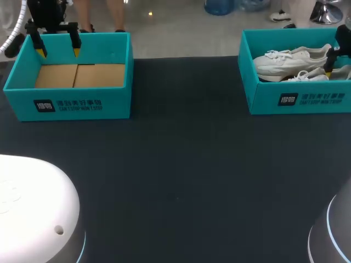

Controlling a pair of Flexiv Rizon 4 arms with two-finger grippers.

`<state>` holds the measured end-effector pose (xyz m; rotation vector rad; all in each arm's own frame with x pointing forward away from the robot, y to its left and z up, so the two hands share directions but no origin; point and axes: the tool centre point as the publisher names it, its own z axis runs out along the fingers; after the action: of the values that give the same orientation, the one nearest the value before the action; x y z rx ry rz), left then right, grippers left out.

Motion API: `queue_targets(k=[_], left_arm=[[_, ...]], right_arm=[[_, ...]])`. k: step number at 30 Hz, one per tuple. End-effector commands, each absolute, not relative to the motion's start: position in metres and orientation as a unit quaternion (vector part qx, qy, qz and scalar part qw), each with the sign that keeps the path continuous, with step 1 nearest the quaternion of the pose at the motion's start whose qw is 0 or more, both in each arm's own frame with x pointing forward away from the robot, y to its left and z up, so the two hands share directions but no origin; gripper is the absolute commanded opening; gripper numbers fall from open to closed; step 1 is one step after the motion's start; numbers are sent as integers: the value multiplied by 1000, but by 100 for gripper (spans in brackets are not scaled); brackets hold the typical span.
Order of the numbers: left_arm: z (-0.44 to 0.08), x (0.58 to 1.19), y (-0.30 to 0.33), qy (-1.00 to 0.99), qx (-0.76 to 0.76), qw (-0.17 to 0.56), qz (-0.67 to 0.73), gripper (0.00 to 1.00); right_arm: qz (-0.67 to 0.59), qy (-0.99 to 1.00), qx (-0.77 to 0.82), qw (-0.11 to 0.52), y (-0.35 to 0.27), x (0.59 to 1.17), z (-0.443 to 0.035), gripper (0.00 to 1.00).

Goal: Take the shoe out of the shoebox, open the shoe tongue, remove and reinsert the insole, then place the shoe into the shoebox

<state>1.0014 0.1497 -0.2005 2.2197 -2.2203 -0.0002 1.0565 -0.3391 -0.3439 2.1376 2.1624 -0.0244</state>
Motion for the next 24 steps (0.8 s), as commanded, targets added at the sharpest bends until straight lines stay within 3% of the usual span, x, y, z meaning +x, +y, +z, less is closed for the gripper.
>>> queue_targets(k=[1,2,5,10,19,22,23,24], left_arm=[[-200,1001,150,-707,707,1,0,100],[-200,1001,150,-707,707,1,0,100],[-200,1001,150,-707,707,1,0,100],[-200,1001,150,-707,707,1,0,100],[-200,1001,150,-707,707,1,0,100],[-200,1001,150,-707,707,1,0,100],[-200,1001,150,-707,707,1,0,100],[-200,1001,150,-707,707,1,0,100]], right_arm=[[-7,710,702,53,-339,1055,-346,71],[-7,710,702,53,-339,1055,-346,61],[-6,711,701,54,-339,1055,-346,58],[-5,710,702,56,-339,1054,-347,44],[-9,709,703,59,-340,1050,-350,38],[-11,708,704,60,-340,1050,-351,13],[-12,707,704,61,-340,1050,-351,0],[-12,707,704,62,-340,1050,-351,0]])
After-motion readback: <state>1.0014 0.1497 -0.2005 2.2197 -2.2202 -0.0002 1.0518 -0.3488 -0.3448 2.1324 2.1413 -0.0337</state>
